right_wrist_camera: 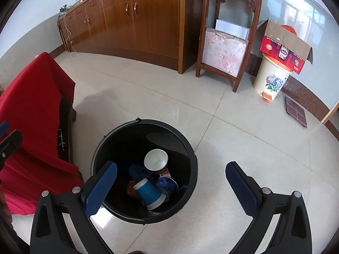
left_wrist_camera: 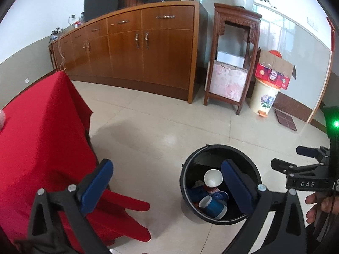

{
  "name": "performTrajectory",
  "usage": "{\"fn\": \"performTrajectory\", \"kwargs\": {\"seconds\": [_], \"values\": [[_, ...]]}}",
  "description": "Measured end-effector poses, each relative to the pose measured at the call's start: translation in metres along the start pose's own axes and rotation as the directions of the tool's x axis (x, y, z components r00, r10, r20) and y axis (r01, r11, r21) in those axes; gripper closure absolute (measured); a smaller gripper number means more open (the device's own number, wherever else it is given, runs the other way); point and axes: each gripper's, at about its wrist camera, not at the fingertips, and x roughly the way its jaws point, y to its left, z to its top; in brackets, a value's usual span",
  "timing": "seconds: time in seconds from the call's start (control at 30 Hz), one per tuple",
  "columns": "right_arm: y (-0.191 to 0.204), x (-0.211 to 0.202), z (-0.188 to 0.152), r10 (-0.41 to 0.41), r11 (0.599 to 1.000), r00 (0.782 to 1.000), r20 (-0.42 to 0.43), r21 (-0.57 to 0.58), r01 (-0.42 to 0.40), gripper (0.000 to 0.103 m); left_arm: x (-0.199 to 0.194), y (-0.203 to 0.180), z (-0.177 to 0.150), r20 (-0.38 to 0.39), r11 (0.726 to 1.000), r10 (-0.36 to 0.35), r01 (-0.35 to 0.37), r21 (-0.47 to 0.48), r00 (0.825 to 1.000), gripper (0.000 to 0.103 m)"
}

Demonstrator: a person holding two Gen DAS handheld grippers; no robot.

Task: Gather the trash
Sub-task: 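Move both tools back toward the plastic bag and carton on the table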

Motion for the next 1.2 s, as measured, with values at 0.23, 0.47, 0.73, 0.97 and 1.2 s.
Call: {"fn": "performTrajectory", "kwargs": {"seconds": [0.23,0.47,0.73,0.97,1.2], "values": [[0.028,-0.03,0.005,-0.019,1.0,0.997,0.075,-0.014,0.02,0.0,-0.035,0.027,0.008,0.055,0.998,0.046,-0.044,-0.049,0.997,0.0],[0.073,-0.051,0.024,0.088,0.995,0.989,0.118,-0.049,-0.082,0.0,-0.068,0.075,0.013,0.121,0.983,0.15,-0.135,-0.124,0.981,0.0],[0.166,-0.082,0.043,0.253,0.957,0.952,0.173,-0.193,-0.219,0.0,-0.108,0.145,0.005,0.134,0.939,0.283,-0.246,-0.239,0.95,0.0],[0.25,-0.098,0.06,0.367,0.91,0.914,0.173,-0.273,-0.313,0.0,-0.137,0.215,-0.019,0.101,0.871,0.419,-0.368,-0.327,0.902,0.0],[0.34,-0.109,0.066,0.462,0.846,0.876,0.139,-0.364,-0.389,0.0,-0.174,0.29,-0.055,0.057,0.776,0.539,-0.47,-0.421,0.84,0.0]]}}
